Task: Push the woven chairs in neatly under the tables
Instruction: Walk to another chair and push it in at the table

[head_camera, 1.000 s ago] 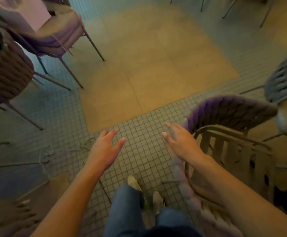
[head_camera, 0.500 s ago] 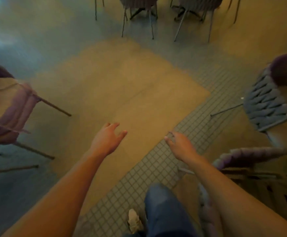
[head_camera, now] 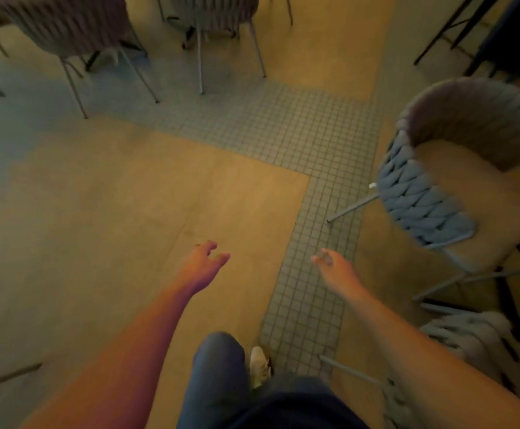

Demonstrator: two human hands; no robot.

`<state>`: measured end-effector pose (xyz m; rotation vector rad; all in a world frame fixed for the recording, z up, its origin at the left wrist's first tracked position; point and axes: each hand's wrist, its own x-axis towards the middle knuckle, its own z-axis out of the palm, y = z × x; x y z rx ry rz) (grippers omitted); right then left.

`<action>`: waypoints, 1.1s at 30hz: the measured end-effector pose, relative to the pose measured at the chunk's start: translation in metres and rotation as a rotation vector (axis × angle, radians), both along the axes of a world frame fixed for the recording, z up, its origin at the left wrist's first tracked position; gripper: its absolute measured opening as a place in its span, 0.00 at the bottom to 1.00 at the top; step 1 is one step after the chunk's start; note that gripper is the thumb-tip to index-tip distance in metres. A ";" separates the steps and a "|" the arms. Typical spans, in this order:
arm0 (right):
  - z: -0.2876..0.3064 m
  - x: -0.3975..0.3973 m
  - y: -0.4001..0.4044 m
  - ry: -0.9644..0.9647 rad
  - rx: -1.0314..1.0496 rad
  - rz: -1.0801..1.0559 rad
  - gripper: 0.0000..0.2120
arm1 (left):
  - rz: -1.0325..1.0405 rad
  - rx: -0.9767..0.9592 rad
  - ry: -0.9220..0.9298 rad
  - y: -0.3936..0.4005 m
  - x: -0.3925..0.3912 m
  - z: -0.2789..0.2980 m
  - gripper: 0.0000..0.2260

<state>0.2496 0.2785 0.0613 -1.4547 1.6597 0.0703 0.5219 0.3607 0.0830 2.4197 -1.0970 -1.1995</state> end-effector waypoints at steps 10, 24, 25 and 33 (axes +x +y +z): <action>-0.026 0.074 -0.213 0.083 -0.125 -0.284 0.29 | -0.265 -0.123 0.017 -0.310 0.075 -0.026 0.26; -0.013 0.052 -0.526 0.143 -0.276 -0.730 0.29 | -0.737 -0.233 0.004 -0.723 0.001 -0.022 0.25; -0.014 0.044 -0.543 0.148 -0.287 -0.756 0.29 | -0.755 -0.241 0.005 -0.746 -0.010 -0.022 0.24; -0.008 -0.030 -0.641 0.231 -0.293 -1.091 0.25 | -1.007 -0.271 0.041 -0.920 -0.128 -0.013 0.24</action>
